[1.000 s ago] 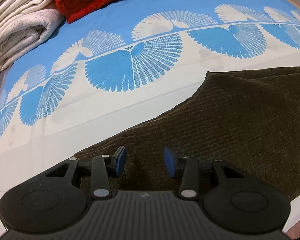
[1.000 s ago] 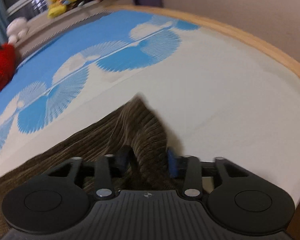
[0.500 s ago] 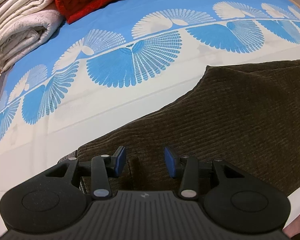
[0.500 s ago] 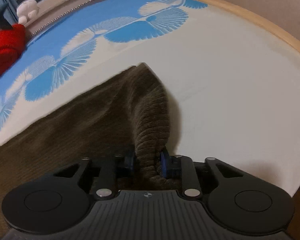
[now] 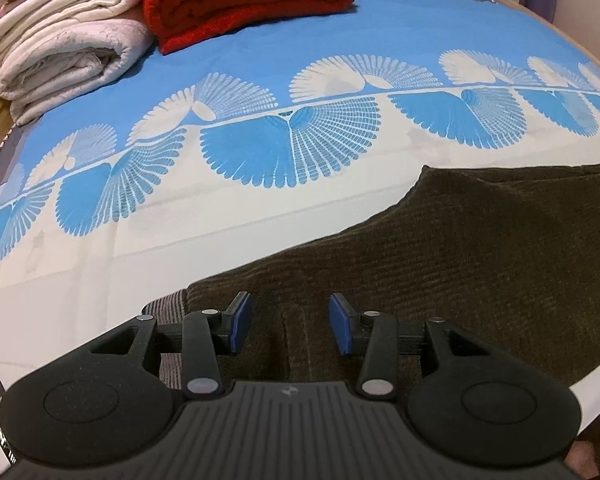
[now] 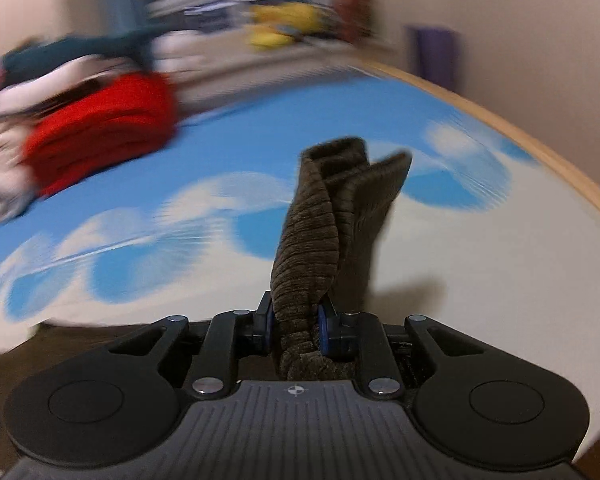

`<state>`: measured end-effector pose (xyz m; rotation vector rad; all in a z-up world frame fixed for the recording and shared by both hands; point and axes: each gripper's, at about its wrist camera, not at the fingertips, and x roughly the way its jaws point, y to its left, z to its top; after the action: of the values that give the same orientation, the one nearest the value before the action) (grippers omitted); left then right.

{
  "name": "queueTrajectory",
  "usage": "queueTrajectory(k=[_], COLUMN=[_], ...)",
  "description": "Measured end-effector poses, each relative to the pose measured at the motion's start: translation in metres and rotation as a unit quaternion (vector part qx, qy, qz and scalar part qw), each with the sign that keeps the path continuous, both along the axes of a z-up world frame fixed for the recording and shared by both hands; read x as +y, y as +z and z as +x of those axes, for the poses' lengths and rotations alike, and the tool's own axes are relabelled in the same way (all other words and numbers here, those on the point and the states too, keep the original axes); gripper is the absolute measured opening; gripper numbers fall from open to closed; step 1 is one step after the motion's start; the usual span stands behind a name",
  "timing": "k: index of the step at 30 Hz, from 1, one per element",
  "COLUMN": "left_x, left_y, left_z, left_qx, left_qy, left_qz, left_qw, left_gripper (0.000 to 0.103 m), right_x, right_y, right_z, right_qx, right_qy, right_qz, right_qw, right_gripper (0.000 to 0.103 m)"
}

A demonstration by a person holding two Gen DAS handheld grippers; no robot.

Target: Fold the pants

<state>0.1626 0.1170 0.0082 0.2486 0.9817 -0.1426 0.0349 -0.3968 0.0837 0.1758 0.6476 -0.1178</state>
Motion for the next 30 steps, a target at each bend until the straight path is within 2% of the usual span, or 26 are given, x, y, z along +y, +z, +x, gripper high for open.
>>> queueTrajectory(k=[3, 5, 6, 8, 9, 10, 12, 14, 18, 23, 26, 28, 30], left_x=[0.005, 0.010, 0.013, 0.019, 0.022, 0.024, 0.027, 0.028, 0.019, -0.019, -0.048, -0.066, -0.085], left_y=[0.001, 0.001, 0.001, 0.002, 0.002, 0.002, 0.004, 0.006, 0.007, 0.007, 0.002, -0.003, -0.010], left_z=[-0.007, -0.010, -0.010, -0.011, -0.011, -0.012, -0.012, -0.011, -0.006, 0.001, 0.009, 0.016, 0.024], left_qx=[0.000, 0.001, 0.002, 0.004, 0.004, 0.005, 0.004, 0.005, 0.025, 0.057, 0.081, 0.095, 0.112], left_qy=[-0.003, -0.001, 0.001, 0.007, 0.010, 0.012, 0.014, 0.014, 0.014, -0.009, -0.019, -0.019, -0.015], left_qz=[-0.001, -0.003, -0.004, -0.010, -0.014, -0.017, -0.022, -0.035, -0.087, -0.154, -0.189, -0.206, -0.222], left_qw=[1.0000, 1.0000, 1.0000, 0.9999, 0.9998, 0.9998, 0.9996, 0.9993, 0.9958, 0.9865, 0.9784, 0.9739, 0.9684], left_gripper=[0.047, 0.047, 0.047, 0.049, 0.050, 0.050, 0.050, 0.050, 0.050, 0.048, 0.048, 0.048, 0.048], right_x=[0.090, 0.141, 0.158, 0.182, 0.189, 0.190, 0.179, 0.162, 0.128, 0.130, 0.138, 0.138, 0.127], right_y=[-0.001, -0.014, -0.020, -0.021, -0.016, -0.009, 0.002, 0.004, -0.024, -0.080, -0.082, -0.089, -0.094], right_z=[0.003, 0.008, 0.010, 0.010, 0.008, 0.005, 0.001, 0.000, -0.009, -0.028, -0.036, -0.036, -0.039], right_qx=[-0.013, 0.006, 0.019, 0.035, 0.029, 0.015, -0.009, -0.013, 0.027, 0.089, 0.069, 0.075, 0.087], right_qy=[0.050, 0.100, 0.134, 0.212, 0.239, 0.249, 0.244, 0.212, 0.167, 0.167, 0.176, 0.171, 0.141], right_qz=[0.000, 0.042, 0.078, 0.148, 0.165, 0.167, 0.161, 0.142, 0.105, 0.064, 0.053, 0.033, -0.002], right_qw=[0.999, 0.994, 0.988, 0.965, 0.957, 0.954, 0.956, 0.967, 0.980, 0.980, 0.981, 0.982, 0.986], right_gripper=[0.024, 0.034, 0.044, 0.045, 0.045, 0.047, 0.054, 0.061, 0.061, 0.060, 0.058, 0.058, 0.058])
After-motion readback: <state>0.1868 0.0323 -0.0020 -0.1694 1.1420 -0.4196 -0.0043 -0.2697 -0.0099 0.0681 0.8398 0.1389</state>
